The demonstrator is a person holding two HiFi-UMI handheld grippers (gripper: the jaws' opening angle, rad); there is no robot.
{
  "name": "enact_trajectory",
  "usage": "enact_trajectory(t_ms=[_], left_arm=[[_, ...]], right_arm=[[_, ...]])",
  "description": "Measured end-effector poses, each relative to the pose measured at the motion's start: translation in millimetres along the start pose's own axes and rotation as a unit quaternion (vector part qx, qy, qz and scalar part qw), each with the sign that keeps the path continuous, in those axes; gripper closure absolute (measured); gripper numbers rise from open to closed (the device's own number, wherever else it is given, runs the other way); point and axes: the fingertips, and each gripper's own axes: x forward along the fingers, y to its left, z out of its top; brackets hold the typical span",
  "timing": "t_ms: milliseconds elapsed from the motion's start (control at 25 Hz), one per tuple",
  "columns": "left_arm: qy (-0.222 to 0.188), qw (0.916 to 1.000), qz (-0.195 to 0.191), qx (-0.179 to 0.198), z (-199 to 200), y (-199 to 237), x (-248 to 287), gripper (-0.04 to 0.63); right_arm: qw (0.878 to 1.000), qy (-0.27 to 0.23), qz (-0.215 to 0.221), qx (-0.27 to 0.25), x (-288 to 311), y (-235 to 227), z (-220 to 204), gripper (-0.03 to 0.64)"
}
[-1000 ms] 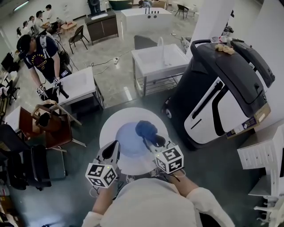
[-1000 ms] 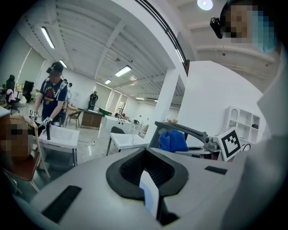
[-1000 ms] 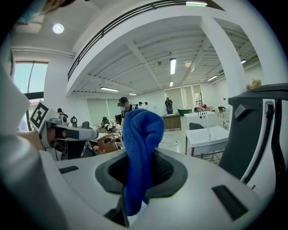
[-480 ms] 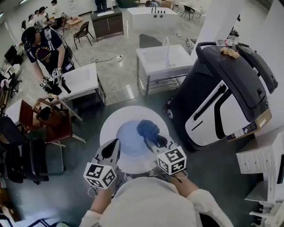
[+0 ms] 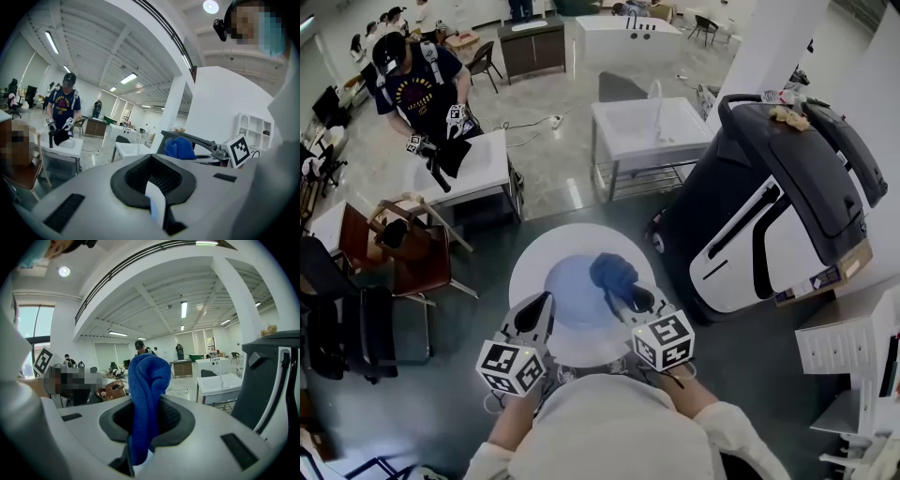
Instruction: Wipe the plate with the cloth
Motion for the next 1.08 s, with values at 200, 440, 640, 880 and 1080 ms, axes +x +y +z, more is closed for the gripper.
enact_trajectory(t_ms=[200,440,640,880,1080], left_arm=[[0.002,1.0000,-0.001,-0.005,-4,-3,2,0.563],[0.004,1.0000,-0.004,-0.008,-6,-3,-1,0.563],[0.006,0.9999,-0.008,-0.008,-8,-6,0,0.563],[0.009,0.9999,-0.008,-0.012,-10,-9,0,0.563],[0.009,0.9998,-0.006,-0.015,-13,-4,-3,0.563]], right_arm=[[1.000,0.003,0.002,0.003,-4,-3,-2,0.527],[1.000,0.008,-0.001,0.003,-6,1,-6,0.528],[1.000,0.011,-0.001,0.003,-8,1,-8,0.527],[1.000,0.014,-0.001,0.002,-11,1,-10,0.528],[1.000,0.013,-0.001,0.002,-10,4,-11,0.528]])
